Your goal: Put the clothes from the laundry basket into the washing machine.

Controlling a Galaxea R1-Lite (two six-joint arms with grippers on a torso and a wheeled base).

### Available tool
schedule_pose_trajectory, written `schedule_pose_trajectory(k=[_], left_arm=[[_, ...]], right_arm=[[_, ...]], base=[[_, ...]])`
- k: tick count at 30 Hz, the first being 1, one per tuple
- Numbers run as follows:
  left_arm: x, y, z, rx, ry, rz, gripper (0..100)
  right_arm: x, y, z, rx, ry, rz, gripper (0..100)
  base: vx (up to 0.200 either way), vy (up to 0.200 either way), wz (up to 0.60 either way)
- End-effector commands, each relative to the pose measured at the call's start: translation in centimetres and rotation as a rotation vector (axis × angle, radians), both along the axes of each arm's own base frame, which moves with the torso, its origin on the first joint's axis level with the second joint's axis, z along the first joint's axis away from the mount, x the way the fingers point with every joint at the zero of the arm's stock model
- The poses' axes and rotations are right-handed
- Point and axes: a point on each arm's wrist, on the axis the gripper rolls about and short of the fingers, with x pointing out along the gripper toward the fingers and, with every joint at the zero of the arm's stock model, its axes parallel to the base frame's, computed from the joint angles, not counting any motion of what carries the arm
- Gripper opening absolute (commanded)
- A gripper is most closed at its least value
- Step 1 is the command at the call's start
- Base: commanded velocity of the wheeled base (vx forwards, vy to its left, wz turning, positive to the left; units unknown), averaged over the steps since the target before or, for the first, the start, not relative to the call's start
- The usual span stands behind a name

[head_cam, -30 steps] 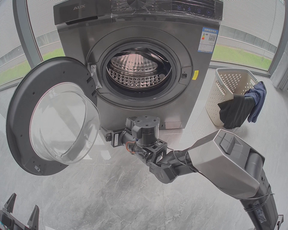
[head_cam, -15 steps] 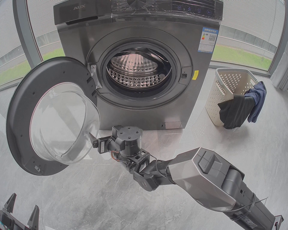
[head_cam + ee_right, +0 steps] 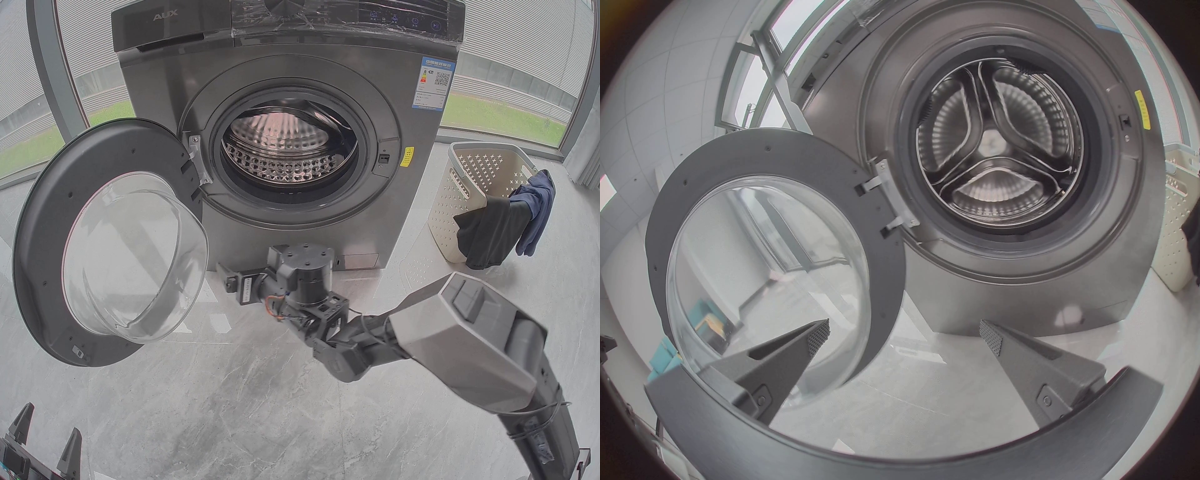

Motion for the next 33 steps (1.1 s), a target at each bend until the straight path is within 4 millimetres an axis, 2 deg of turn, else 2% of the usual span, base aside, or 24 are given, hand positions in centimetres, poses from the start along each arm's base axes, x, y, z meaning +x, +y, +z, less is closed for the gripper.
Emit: schedule_pose_trajectory(k=[1, 2, 3, 5, 8, 9, 12, 15, 20, 22, 27, 31, 33], left_arm=[[0.0, 0.0, -0.5, -0.002, 0.002, -0.001, 100], [0.0, 0.0, -0.5, -0.002, 0.002, 0.001, 100], [0.0, 0.0, -0.5, -0.002, 0.002, 0.001, 100], [0.0, 0.0, -0.5, -0.002, 0.002, -0.001, 100], [0.0, 0.0, -0.5, -0.002, 0.002, 0.001, 100], [0.0, 0.0, -0.5, -0.002, 0.002, -0.001, 100], [0.0, 0.0, -0.5, -0.002, 0.002, -0.002, 100], [0.0, 0.0, -0.5, -0.002, 0.002, -0.002, 100], [0.0, 0.0, -0.5, -0.002, 0.002, -0.002, 100], [0.0, 0.0, -0.5, -0.003, 0.002, -0.002, 100], [0.0, 0.0, -0.5, -0.005, 0.004, -0.005, 100], [0.0, 0.0, -0.5, -0.005, 0.004, -0.005, 100], [0.0, 0.0, -0.5, -0.005, 0.004, -0.005, 100]], right_arm=[[-2.2, -10.2, 7.7, -0.022, -0.014, -0.113, 100], [-2.9, -11.3, 8.2, -0.031, -0.013, -0.121, 100], [-4.4, -13.6, 9.4, -0.047, -0.015, -0.128, 100], [-6.7, -16.6, 10.7, -0.050, -0.019, -0.144, 100], [-12.3, -22.6, 12.3, -0.046, -0.033, -0.196, 100], [-14.8, -24.9, 12.4, -0.045, -0.042, -0.218, 100], [-20.2, -29.9, 12.0, -0.030, -0.072, -0.285, 100], [-23.5, -32.8, 11.6, -0.007, -0.112, -0.375, 100], [-27.6, -35.4, 11.2, 0.015, -0.172, -0.498, 100], [-30.4, -36.3, 9.5, 0.003, -0.164, -0.532, 100], [-34.9, -37.2, 5.3, -0.043, -0.155, -0.537, 100], [-37.1, -37.6, 2.7, -0.079, -0.122, -0.571, 100], [-37.5, -37.6, 2.0, -0.093, -0.100, -0.575, 100]], base=[[0.000, 0.000, 0.00], [0.000, 0.000, 0.00], [0.000, 0.000, 0.00], [0.000, 0.000, 0.00], [0.000, 0.000, 0.00], [0.000, 0.000, 0.00], [0.000, 0.000, 0.00], [0.000, 0.000, 0.00], [0.000, 0.000, 0.00], [0.000, 0.000, 0.00], [0.000, 0.000, 0.00], [0.000, 0.000, 0.00], [0.000, 0.000, 0.00]])
